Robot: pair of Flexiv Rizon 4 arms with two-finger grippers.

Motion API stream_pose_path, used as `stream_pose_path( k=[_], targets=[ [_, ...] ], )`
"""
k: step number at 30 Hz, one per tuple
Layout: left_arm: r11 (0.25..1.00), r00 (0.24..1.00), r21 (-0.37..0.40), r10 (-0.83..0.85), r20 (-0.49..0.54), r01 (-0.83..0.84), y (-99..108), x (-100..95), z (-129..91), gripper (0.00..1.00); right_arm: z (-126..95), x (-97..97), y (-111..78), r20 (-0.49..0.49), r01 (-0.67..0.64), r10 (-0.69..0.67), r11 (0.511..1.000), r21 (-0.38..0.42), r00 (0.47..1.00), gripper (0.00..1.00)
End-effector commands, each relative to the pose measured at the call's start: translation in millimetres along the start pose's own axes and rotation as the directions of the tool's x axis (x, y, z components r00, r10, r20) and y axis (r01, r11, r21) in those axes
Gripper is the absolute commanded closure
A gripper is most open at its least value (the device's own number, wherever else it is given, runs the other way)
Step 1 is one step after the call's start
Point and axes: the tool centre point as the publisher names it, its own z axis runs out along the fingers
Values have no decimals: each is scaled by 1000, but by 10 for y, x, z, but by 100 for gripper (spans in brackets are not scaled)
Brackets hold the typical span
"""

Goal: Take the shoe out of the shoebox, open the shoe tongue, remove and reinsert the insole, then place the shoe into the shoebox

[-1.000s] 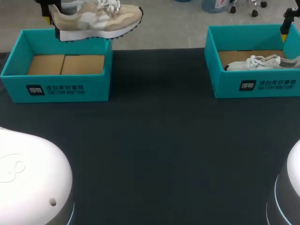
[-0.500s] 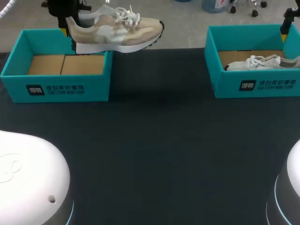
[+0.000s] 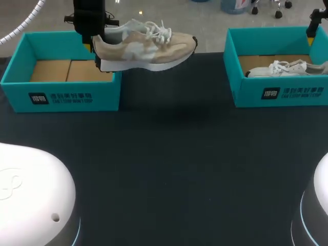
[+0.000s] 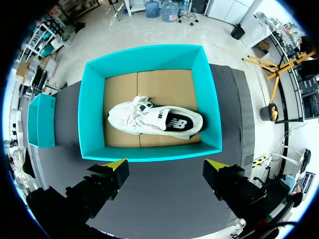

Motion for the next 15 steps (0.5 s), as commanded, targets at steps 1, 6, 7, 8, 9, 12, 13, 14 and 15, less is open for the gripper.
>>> stream_pose_path(
  k=[1,6,7,8,9,12,13,14,15],
  targets=[
    [1000,1000,-5,1,3,-1,-8,21,-13,100,1,-2,-3,-1,0,0,1000,-1,1000,0],
    [1000,1000,-5,1,3,-1,-8,21,-13,100,1,-2,-3,-1,0,0,1000,-1,1000,0],
    [1000,1000,-5,1,3,-1,-8,21,-13,100,1,-2,-3,-1,0,0,1000,-1,1000,0],
    [1000,1000,-5,1,3,-1,-8,21,-13,100,1,-2,-3,-1,0,0,1000,-1,1000,0],
    [1000,1000,-5,1,3,-1,-8,21,-13,100,1,-2,-3,-1,0,0,1000,-1,1000,0],
    [1000,1000,-5,1,3,-1,-8,21,-13,100,1,-2,-3,-1,0,0,1000,-1,1000,0],
    [1000,1000,-5,1,3,-1,-8,21,-13,100,1,-2,-3,-1,0,0,1000,-1,1000,0],
    [1000,1000,-4,-11,2,11,-48,-24,-18,100,1,-2,-3,-1,0,0,1000,-1,1000,0],
    [1000,1000,-7,-12,0,12,-96,-81,-33,100,1,-2,-3,-1,0,0,1000,-1,1000,0]
  ],
)
